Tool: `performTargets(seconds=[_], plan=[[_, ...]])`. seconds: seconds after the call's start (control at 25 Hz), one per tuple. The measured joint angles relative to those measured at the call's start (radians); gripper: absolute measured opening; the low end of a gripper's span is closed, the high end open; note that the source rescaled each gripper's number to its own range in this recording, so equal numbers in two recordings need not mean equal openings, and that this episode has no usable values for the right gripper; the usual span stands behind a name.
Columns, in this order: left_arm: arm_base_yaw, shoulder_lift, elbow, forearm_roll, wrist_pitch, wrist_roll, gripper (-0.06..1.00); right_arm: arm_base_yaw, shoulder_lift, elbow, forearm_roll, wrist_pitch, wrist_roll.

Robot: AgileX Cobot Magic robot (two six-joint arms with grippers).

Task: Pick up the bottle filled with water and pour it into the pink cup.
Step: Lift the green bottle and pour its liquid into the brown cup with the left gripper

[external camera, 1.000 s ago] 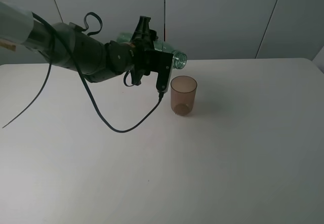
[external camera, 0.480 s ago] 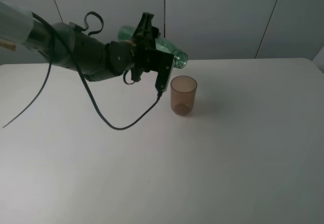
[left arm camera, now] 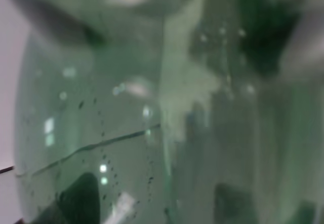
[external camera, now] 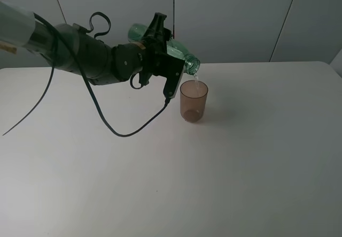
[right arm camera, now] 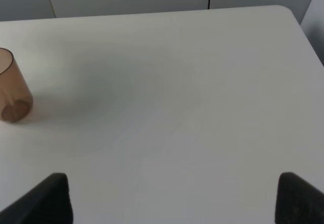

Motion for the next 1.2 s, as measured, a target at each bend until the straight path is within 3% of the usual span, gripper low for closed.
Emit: performTargets(seconds=[1.2], plan=[[0.049, 0.000, 0.000, 0.090, -0.011, 0.000, 0.03, 0.000, 0.000, 0.000, 0.000, 0.000, 0.000]])
